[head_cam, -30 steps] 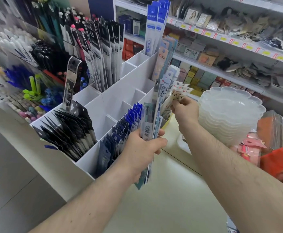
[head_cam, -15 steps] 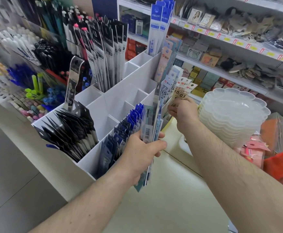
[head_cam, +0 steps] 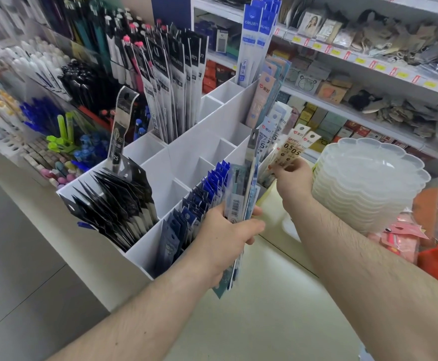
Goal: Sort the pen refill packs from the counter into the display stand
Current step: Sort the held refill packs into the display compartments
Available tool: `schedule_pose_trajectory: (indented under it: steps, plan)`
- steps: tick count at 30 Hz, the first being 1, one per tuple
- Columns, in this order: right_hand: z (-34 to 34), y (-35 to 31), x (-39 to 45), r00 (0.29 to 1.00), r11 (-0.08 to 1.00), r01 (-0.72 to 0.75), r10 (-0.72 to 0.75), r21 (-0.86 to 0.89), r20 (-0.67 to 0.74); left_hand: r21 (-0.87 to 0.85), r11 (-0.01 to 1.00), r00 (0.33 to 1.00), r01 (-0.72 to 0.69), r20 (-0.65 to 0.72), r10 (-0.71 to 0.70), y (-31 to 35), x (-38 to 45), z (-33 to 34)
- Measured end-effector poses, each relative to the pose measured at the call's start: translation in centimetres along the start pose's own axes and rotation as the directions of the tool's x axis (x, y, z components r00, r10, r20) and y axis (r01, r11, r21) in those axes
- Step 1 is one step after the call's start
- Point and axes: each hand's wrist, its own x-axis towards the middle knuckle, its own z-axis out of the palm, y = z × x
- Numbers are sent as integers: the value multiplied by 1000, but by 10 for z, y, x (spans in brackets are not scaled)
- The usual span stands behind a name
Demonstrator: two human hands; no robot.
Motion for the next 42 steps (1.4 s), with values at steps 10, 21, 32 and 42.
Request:
schedule_pose_trajectory:
  steps: [10, 21, 32, 42]
  plan:
    - [1, 8, -7, 996, 982, 30, -13, -189, 94, 4, 1000, 1000, -5, 10, 5, 0, 1, 1]
    - [-17, -35, -12, 967, 965, 254, -254, -69, -5, -7, 1000, 1000, 11, 14, -11, 0, 1, 4]
    - [-24, -29, -2, 930, 886, 354, -368, -298, 10, -19, 1000, 1000, -3, 27, 4, 0, 1, 4]
    - [-21, -16, -8, 962, 941, 255, -225, -223, 152, -8, 1000, 1000, 1, 23, -1, 2, 1, 4]
